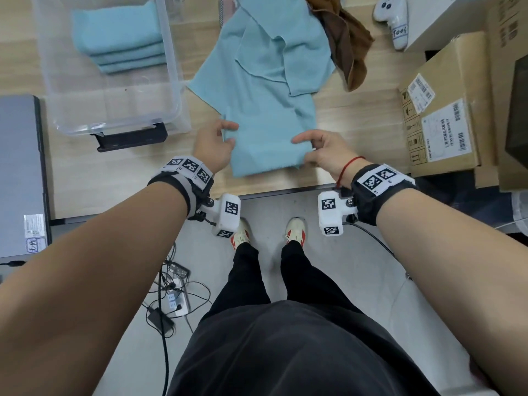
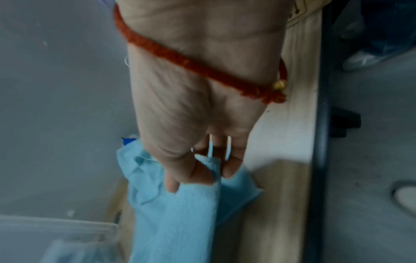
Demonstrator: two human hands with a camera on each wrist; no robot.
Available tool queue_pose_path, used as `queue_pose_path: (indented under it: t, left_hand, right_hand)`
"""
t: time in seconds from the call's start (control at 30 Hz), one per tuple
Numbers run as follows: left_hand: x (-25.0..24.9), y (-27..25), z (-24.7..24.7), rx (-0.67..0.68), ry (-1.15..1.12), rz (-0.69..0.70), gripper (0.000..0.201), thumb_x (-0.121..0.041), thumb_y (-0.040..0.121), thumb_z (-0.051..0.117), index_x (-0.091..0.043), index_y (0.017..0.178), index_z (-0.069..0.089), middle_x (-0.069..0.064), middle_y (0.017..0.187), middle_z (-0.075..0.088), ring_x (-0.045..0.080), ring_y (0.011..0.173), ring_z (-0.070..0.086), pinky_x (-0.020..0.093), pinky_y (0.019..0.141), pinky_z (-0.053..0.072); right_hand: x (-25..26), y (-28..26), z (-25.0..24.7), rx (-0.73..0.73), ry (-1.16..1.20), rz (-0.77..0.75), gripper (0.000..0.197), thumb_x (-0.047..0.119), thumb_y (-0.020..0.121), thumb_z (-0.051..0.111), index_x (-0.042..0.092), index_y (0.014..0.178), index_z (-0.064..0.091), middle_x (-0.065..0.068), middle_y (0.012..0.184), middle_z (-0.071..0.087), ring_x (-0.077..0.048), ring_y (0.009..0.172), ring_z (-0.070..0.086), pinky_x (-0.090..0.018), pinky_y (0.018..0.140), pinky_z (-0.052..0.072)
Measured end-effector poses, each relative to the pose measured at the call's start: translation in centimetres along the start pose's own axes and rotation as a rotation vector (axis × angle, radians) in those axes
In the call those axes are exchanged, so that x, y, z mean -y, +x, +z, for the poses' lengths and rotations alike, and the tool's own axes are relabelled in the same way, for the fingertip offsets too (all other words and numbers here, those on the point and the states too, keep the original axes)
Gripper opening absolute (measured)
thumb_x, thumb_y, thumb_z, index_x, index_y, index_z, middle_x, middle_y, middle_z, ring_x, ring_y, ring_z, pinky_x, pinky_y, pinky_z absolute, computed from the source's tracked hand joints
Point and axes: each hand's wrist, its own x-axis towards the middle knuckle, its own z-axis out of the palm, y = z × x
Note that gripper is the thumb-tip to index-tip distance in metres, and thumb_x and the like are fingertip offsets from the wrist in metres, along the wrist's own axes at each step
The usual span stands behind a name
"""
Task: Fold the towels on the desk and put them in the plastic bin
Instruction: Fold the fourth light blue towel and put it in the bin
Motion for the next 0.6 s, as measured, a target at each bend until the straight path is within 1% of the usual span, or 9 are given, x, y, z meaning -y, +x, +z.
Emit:
queue_pose_path:
  t: [0.07,0.13,0.17,0.23,0.3,0.33,0.4,0.5,0.6]
  left_hand:
    - [1.7,-0.1,0.3,0.062,0.135,-0.095,0.035,-0.009,0.08,0.069,-0.023,0.112,0.064,-0.004,0.091,0.053,0.018,0.086,0.055,0.031,0.086,0.051]
    - [2.7,-0.3,0.5,0.121,0.25,-0.118,0.039,-0.018,0.069,0.074,-0.035,0.102,0.062,0.005,0.103,0.056,0.025,0.083,0.061,0.036,0.086,0.054]
    - [3.1,-0.4,0.6,0.125,0.298,-0.098,0.038,-0.02,0.066,0.074,-0.036,0.098,0.06,0.01,0.111,0.054,0.027,0.086,0.062,0.036,0.088,0.053]
    - [3.3,-0.6,0.8,0.053,0.352,-0.02,0.034,-0.013,0.068,0.073,-0.03,0.094,0.06,0.01,0.117,0.046,0.025,0.09,0.057,0.033,0.089,0.05]
    - [3.0,-0.9,0.7,-0.003,0.364,0.104,0.026,-0.006,0.073,0.07,-0.022,0.092,0.063,0.005,0.11,0.046,0.02,0.086,0.053,0.029,0.085,0.047]
    - [2.8,-1.1,0.7,0.019,0.378,0.168,0.022,-0.007,0.074,0.07,-0.02,0.091,0.065,0.004,0.106,0.048,0.017,0.084,0.051,0.028,0.083,0.045]
    - [2.5,-1.4,0.8,0.152,0.441,0.253,0.02,-0.016,0.076,0.074,-0.019,0.095,0.068,0.005,0.104,0.053,0.017,0.088,0.054,0.028,0.086,0.043]
    - [3.2,-1.7,1.0,0.379,0.549,0.241,0.056,-0.037,0.071,0.083,-0.017,0.119,0.064,0.006,0.126,0.05,0.021,0.117,0.049,0.02,0.098,0.029]
    - [3.5,-1.7,0.9,0.422,0.557,0.212,0.08,-0.047,0.063,0.086,-0.018,0.131,0.056,0.005,0.137,0.042,0.02,0.129,0.04,0.022,0.107,0.025]
  right_hand:
    - [-1.2,-0.4,0.2,0.099,-0.138,0.081,0.055,-0.015,0.075,0.059,0.017,0.12,0.062,-0.009,0.094,0.067,-0.02,0.075,0.06,-0.021,0.062,0.05]
    - [-2.2,-0.4,0.4,0.181,-0.312,0.122,0.066,-0.008,0.074,0.067,0.021,0.131,0.052,0.001,0.098,0.063,-0.011,0.079,0.062,-0.014,0.068,0.05]
    - [-2.7,-0.5,0.7,0.208,-0.385,0.107,0.074,-0.003,0.069,0.07,0.025,0.134,0.048,0.002,0.105,0.062,-0.011,0.087,0.062,-0.018,0.077,0.053]
    - [-3.3,-0.3,1.1,0.224,-0.55,0.049,0.086,0.003,0.061,0.072,0.033,0.137,0.042,-0.004,0.124,0.054,-0.022,0.106,0.06,-0.035,0.093,0.052]
    - [-3.7,-0.1,1.5,0.195,-0.694,-0.015,0.089,-0.003,0.064,0.069,0.035,0.138,0.04,-0.008,0.125,0.046,-0.028,0.104,0.057,-0.037,0.093,0.051]
    - [-3.7,0.0,1.7,0.173,-0.737,-0.043,0.086,-0.006,0.066,0.067,0.034,0.138,0.041,-0.008,0.121,0.044,-0.028,0.101,0.056,-0.035,0.091,0.051]
    - [-3.8,0.1,2.0,0.114,-0.797,-0.102,0.077,-0.007,0.071,0.063,0.03,0.136,0.046,-0.006,0.112,0.041,-0.028,0.099,0.054,-0.031,0.088,0.048]
    - [-3.7,0.5,2.0,0.039,-0.85,-0.189,0.061,-0.006,0.073,0.06,0.027,0.125,0.058,-0.002,0.105,0.036,-0.024,0.091,0.051,-0.03,0.083,0.047]
    - [-2.9,0.7,2.0,-0.019,-0.96,-0.395,0.048,0.002,0.069,0.068,0.029,0.108,0.069,-0.007,0.113,0.043,-0.026,0.098,0.048,-0.035,0.082,0.047]
